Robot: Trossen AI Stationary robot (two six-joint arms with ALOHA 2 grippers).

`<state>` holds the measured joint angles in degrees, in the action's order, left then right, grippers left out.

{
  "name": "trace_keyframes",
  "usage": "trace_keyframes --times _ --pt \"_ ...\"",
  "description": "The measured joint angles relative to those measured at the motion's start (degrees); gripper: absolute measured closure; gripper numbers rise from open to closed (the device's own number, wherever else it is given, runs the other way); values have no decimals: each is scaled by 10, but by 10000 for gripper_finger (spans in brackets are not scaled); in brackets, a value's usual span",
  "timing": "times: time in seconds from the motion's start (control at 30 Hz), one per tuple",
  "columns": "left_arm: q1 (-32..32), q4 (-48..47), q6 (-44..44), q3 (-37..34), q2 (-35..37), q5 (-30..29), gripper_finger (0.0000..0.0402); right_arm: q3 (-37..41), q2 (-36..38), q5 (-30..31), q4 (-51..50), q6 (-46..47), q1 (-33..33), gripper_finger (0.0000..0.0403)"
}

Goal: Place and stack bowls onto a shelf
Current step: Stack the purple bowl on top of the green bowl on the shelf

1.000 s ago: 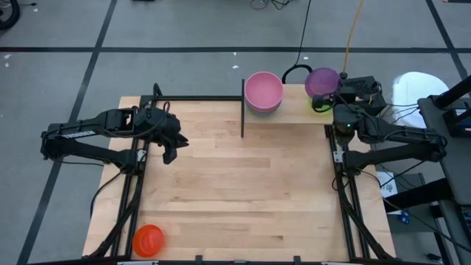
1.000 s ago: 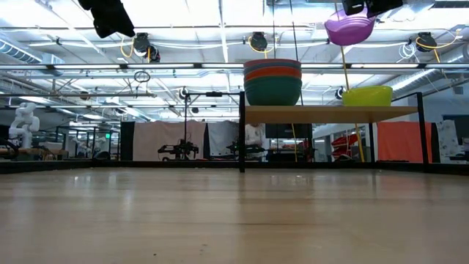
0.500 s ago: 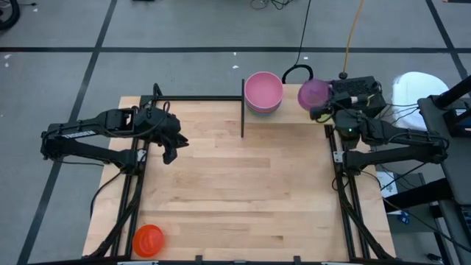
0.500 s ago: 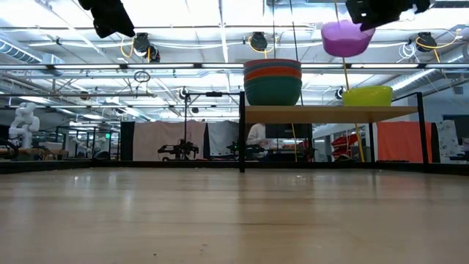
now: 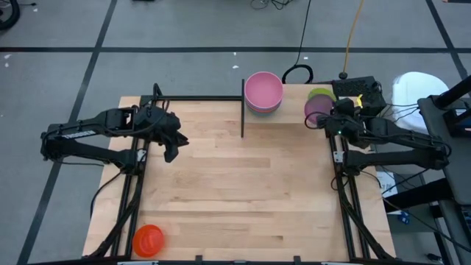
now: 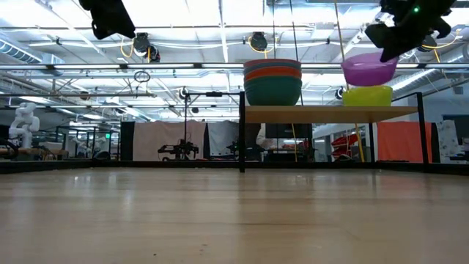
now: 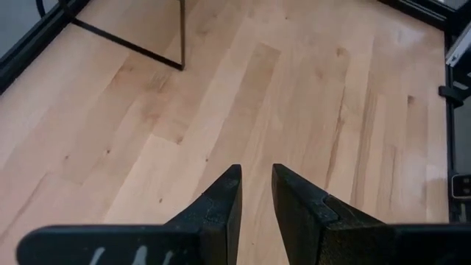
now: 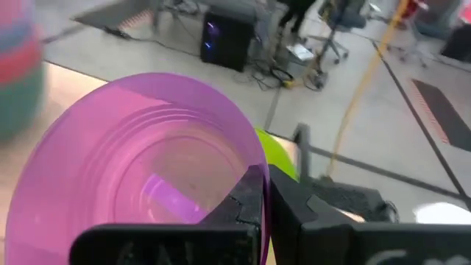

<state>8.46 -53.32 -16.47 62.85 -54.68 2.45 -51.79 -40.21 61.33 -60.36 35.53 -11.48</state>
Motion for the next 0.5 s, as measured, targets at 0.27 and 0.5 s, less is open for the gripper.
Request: trace_keyframes --times 0.27,0.5 --pt "22 0 -6 0 0 0 321 0 3 -62 45 -47 -41 403" --pt "33 0 -17 0 0 0 321 -17 7 -62 62 -50 -91 403"
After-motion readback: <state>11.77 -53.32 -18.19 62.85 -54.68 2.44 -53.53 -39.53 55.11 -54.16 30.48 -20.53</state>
